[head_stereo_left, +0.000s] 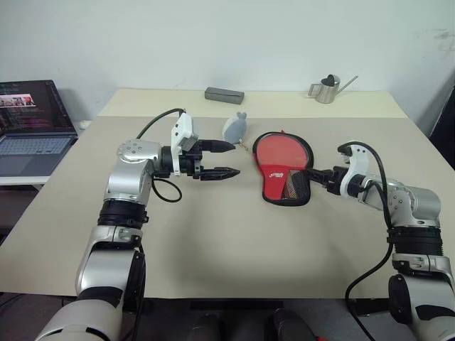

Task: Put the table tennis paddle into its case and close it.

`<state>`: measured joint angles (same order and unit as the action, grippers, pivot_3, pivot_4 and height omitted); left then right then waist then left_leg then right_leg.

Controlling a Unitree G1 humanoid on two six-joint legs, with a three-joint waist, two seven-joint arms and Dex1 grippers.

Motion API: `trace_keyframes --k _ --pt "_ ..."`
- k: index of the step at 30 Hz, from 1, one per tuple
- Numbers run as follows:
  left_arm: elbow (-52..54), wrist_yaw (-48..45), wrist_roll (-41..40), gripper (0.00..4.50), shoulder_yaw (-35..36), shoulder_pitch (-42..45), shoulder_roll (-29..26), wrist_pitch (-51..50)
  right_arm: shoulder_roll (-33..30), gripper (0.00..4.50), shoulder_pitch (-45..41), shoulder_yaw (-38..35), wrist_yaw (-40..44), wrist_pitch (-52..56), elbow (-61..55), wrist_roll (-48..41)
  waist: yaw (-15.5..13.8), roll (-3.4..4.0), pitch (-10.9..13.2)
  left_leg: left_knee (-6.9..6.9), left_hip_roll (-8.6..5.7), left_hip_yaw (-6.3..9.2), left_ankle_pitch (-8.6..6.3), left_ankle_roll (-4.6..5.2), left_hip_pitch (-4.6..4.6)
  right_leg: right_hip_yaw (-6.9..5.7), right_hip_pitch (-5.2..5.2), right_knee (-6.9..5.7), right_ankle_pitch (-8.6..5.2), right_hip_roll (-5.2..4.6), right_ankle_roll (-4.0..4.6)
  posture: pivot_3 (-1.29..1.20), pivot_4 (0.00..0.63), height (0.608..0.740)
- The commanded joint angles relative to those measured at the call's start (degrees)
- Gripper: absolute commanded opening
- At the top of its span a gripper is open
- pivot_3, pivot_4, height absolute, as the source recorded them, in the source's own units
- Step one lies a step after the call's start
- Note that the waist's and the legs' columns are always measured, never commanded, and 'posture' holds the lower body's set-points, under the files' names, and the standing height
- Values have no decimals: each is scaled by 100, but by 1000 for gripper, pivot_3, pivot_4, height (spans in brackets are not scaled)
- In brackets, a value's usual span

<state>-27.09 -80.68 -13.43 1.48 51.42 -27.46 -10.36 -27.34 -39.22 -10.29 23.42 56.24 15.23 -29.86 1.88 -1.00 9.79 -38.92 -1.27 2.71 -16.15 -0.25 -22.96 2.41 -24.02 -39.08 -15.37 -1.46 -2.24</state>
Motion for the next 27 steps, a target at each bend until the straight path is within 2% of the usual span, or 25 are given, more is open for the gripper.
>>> trace_keyframes --k 1,20,23,27 --pt "270 77 -142 3743 -2 71 -120 -25 77 3591 -179 30 97 -285 111 134 0 1 0 0 0 0 0 0 0 0 0 0 0 0 0 0 150 740" --pt "195 248 -198 3743 -84 126 -227 50 555 3591 -645 235 116 -844 1389 768 21 2 -2 1 1 -1 1 -2 3 2 -1 -3 1 0 2 0 150 740" --pt "195 270 -203 3743 -85 115 -249 59 569 3012 -662 187 89 -809 1439 759 20 2 -2 -1 0 -1 1 -2 4 2 0 -3 3 0 3 0 150 740" --pt "231 271 -215 3743 -66 50 -315 52 622 1690 -608 108 32 -599 1347 696 22 3 -2 0 1 -1 1 -2 4 2 -1 -3 4 0 3 0 150 740"
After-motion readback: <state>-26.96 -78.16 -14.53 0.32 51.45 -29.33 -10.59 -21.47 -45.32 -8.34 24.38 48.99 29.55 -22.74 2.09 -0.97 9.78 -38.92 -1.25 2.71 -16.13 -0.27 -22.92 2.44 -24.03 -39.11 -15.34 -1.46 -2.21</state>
